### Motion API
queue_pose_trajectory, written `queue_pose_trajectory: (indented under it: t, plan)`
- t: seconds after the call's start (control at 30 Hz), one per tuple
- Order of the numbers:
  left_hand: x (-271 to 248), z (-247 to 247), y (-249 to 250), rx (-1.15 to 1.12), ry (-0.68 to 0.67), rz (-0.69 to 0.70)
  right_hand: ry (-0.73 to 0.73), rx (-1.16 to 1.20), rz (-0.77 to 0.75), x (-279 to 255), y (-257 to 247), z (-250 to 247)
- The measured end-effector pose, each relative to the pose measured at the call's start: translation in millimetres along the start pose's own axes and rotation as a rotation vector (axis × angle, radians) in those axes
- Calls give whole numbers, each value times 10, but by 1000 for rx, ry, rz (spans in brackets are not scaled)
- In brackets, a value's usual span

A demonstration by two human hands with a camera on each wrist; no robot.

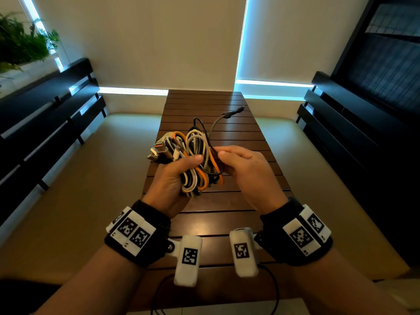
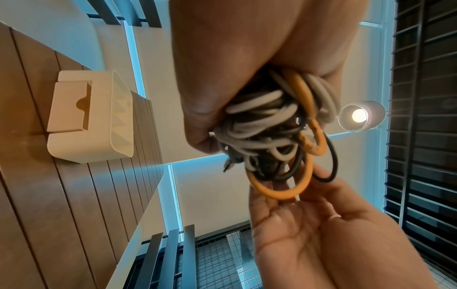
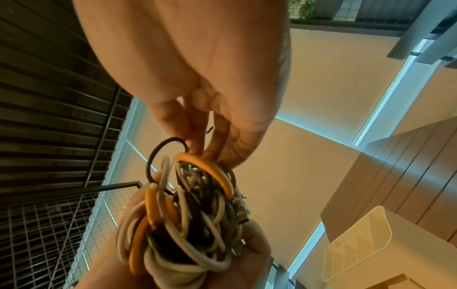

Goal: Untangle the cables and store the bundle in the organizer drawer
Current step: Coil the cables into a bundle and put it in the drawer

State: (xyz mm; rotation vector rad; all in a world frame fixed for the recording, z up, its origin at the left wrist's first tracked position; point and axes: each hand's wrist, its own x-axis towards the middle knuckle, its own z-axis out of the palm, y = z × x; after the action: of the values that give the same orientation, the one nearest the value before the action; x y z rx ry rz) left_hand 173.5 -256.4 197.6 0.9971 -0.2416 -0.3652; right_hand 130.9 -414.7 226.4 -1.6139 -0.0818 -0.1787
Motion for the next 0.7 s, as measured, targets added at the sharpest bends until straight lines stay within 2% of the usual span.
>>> queue_pose_trajectory:
  t: [0.1, 0.17, 0.37, 0.57, 0.7]
  plan:
    - [0, -12, -17, -9, 20, -5, 42, -194, -71, -2, 2, 27]
    - [1, -6, -30, -8, 18, -6, 49, -242, -78, 7, 6, 26]
    - [8, -27, -26, -1, -5, -6, 58, -153, -52, -15, 15, 45]
    - [-23, -25, -36, 27, -61, -7, 57, -213, -14, 45, 7, -27]
    - [-28, -14, -82, 51, -24, 10, 67, -259, 35, 71, -20, -32]
